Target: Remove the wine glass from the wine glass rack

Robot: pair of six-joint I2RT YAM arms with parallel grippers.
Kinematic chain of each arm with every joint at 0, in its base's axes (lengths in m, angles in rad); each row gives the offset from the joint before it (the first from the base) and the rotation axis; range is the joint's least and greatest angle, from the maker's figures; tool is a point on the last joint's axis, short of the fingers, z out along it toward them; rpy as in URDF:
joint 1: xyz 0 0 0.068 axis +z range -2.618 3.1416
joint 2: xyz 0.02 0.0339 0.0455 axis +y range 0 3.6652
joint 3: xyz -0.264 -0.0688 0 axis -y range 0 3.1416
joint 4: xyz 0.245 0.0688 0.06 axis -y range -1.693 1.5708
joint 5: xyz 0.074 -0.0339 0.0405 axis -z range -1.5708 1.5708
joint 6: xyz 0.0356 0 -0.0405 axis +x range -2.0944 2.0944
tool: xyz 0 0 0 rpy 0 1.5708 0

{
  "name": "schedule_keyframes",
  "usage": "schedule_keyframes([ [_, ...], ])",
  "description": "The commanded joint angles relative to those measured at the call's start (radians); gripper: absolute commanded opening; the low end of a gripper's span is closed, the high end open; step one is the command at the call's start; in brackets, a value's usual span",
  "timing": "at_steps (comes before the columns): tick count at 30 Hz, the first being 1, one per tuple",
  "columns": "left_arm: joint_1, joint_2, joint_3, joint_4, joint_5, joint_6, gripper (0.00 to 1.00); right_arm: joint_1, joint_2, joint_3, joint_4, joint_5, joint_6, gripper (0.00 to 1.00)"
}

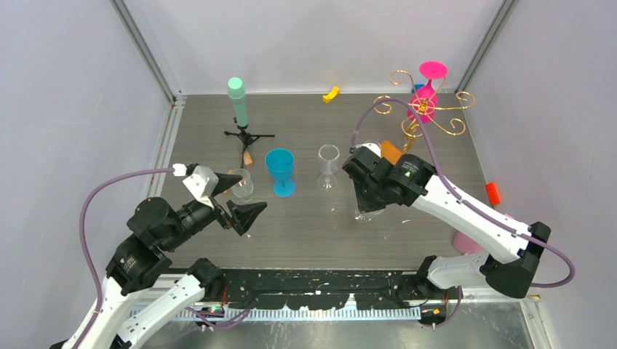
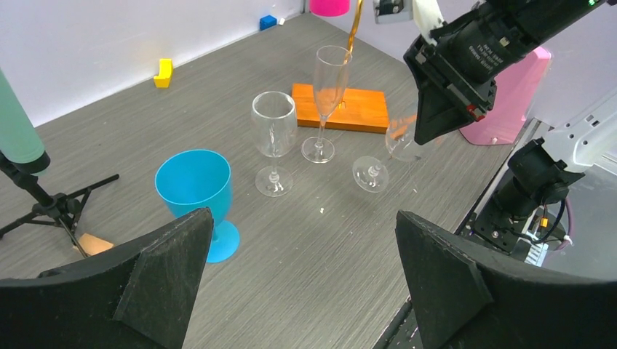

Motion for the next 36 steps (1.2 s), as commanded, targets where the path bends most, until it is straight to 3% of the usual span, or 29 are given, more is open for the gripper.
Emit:
schedule_keyframes([
  [1,-0.005,-0.007,-0.012,0.04,0.014,-0.013,1.0,-0.019,0.008,-0.035,0.043,0.033,-0.047,0.0],
  [19,-0.004,-0.001,-0.021,0.046,0.009,-0.017,1.0,-0.157,0.014,-0.132,0.113,-0.102,-0.101,0.03],
  [23,-0.004,-0.003,-0.021,0.046,0.007,-0.018,1.0,-0.169,0.02,-0.131,0.116,-0.106,-0.107,0.1],
  [28,-0.004,-0.017,-0.024,0.047,-0.016,-0.022,1.0,-0.176,0.023,-0.117,0.115,-0.1,-0.108,0.28],
  [36,-0.005,-0.029,-0.017,0.04,-0.032,-0.018,1.0,-0.186,0.019,-0.033,0.093,-0.065,-0.119,0.39],
])
